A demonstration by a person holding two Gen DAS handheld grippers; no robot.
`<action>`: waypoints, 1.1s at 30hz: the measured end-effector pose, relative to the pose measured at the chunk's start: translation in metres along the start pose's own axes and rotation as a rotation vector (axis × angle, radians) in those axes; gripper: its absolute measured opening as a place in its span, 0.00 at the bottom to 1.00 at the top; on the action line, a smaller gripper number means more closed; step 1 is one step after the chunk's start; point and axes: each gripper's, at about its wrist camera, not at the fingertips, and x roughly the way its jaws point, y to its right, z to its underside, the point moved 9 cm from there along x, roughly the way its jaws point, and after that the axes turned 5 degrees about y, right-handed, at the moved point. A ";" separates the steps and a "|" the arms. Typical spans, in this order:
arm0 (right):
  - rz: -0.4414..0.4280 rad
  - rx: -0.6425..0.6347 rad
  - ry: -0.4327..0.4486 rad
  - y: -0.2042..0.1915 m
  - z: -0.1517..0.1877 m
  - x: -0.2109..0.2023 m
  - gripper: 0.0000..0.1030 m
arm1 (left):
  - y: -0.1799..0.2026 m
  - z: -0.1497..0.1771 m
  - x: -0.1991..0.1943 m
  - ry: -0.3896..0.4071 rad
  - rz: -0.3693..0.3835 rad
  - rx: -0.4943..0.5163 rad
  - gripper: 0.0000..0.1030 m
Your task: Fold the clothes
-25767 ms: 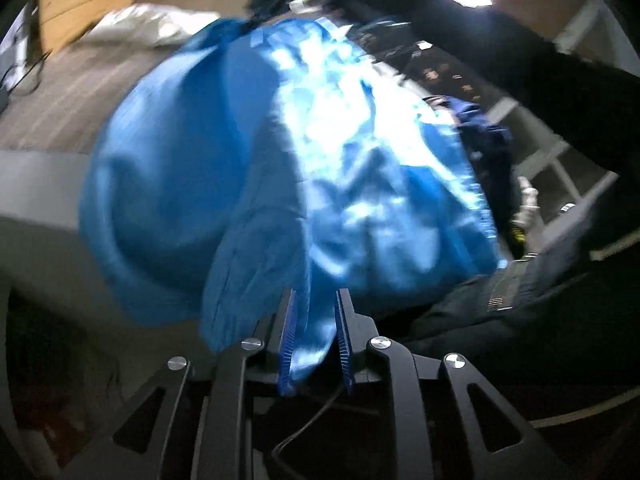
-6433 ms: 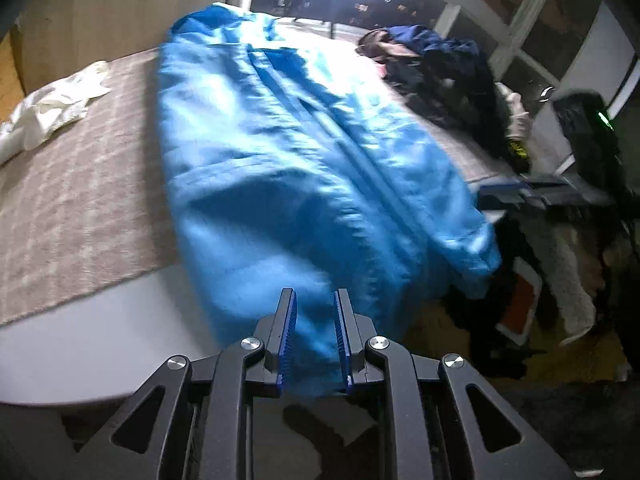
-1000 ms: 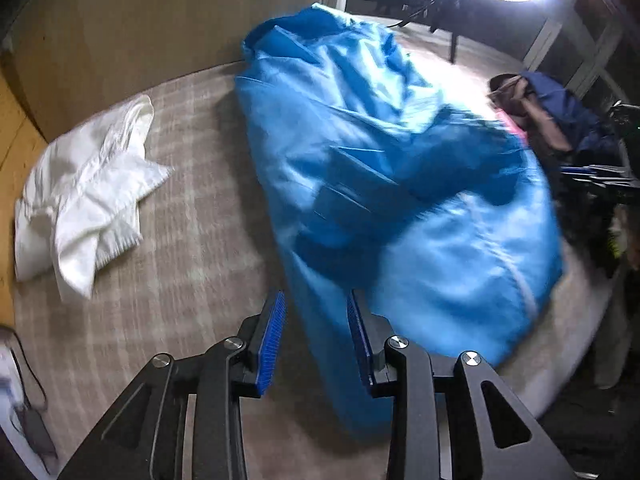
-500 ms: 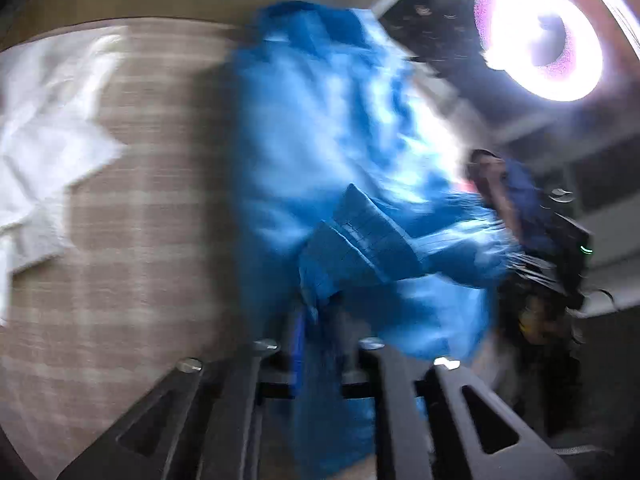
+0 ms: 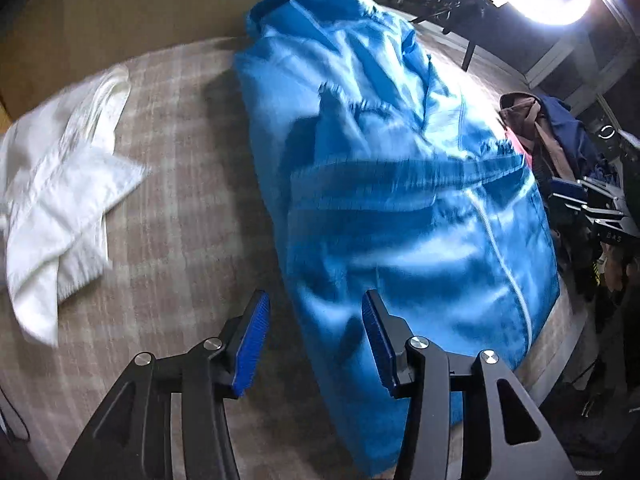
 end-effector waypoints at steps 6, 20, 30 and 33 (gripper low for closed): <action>-0.121 0.173 -0.052 0.009 0.066 -0.014 0.43 | 0.007 0.051 -0.009 -0.067 0.056 -0.026 0.45; -0.246 0.135 -0.047 -0.029 0.101 -0.002 0.05 | 0.041 0.076 -0.005 -0.063 0.138 0.004 0.03; -0.165 0.103 -0.147 -0.035 0.116 0.001 0.19 | 0.035 0.090 -0.015 -0.113 0.097 0.024 0.13; -0.127 0.075 -0.098 -0.032 0.103 -0.013 0.35 | 0.037 0.082 -0.026 -0.079 0.104 0.046 0.24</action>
